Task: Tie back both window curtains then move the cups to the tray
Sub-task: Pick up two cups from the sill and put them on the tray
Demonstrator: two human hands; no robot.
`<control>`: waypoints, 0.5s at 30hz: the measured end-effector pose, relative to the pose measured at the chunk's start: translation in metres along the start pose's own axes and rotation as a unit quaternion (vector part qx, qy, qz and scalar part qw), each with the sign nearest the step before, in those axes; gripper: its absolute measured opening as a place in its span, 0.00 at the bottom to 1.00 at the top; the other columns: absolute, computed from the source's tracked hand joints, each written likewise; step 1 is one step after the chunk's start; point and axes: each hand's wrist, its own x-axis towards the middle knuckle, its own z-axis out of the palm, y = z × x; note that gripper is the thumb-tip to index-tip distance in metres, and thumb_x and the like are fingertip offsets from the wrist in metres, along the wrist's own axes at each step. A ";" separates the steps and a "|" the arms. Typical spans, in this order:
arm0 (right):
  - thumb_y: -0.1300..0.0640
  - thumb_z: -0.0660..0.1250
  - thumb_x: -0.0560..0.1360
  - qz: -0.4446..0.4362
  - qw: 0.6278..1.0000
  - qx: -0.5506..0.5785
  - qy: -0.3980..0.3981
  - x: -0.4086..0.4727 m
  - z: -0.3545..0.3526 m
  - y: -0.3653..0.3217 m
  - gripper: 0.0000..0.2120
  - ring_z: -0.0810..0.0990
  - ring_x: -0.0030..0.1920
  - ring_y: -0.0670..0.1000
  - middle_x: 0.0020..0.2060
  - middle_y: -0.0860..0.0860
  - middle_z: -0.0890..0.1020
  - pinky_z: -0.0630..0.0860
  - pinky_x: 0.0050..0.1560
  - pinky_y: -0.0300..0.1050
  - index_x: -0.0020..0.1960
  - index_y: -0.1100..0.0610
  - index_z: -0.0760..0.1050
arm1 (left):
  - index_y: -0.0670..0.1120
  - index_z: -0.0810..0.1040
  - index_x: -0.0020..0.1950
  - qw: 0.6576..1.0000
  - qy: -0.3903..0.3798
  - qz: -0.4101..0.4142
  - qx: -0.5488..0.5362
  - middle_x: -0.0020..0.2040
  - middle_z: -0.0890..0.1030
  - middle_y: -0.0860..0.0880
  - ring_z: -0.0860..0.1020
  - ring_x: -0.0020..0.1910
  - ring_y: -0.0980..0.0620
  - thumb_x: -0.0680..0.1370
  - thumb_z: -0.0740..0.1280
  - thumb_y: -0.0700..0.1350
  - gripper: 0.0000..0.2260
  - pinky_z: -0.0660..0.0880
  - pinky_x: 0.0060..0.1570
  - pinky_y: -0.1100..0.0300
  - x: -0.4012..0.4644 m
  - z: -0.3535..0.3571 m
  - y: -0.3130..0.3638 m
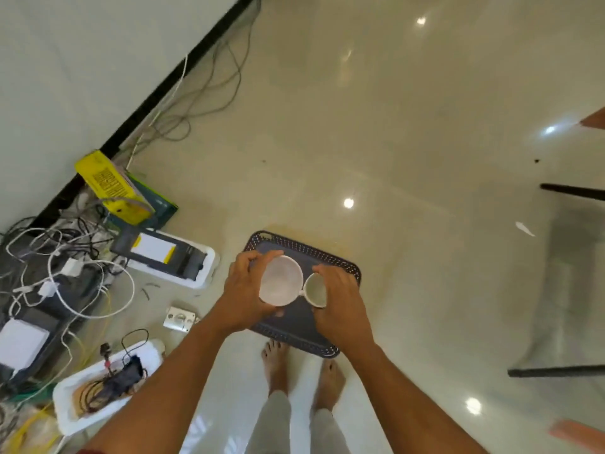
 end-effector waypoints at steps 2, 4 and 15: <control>0.68 0.73 0.69 0.002 0.998 -0.018 -0.059 0.013 0.019 0.016 0.37 0.68 0.72 0.52 0.72 0.51 0.73 0.74 0.69 0.51 0.76 0.52 0.70 | 0.65 0.59 0.83 1.000 -0.021 -0.015 0.006 0.75 0.60 0.51 0.64 0.77 0.43 0.62 0.88 0.52 0.57 0.67 0.78 0.44 0.016 0.020 -0.017; 0.68 0.74 0.70 0.011 0.994 -0.046 -0.097 0.024 0.038 0.033 0.38 0.69 0.73 0.55 0.73 0.51 0.71 0.76 0.68 0.51 0.77 0.52 0.68 | 0.63 0.58 0.84 0.999 -0.037 -0.023 0.017 0.77 0.60 0.49 0.63 0.78 0.43 0.63 0.88 0.50 0.57 0.66 0.78 0.47 0.032 0.039 -0.033; 0.64 0.76 0.72 0.048 0.983 -0.131 -0.123 0.062 0.098 0.083 0.41 0.75 0.71 0.58 0.74 0.49 0.68 0.85 0.58 0.55 0.79 0.50 0.64 | 0.59 0.57 0.87 0.994 -0.037 -0.012 0.099 0.76 0.64 0.46 0.67 0.76 0.40 0.64 0.87 0.42 0.58 0.73 0.75 0.44 0.078 0.095 -0.086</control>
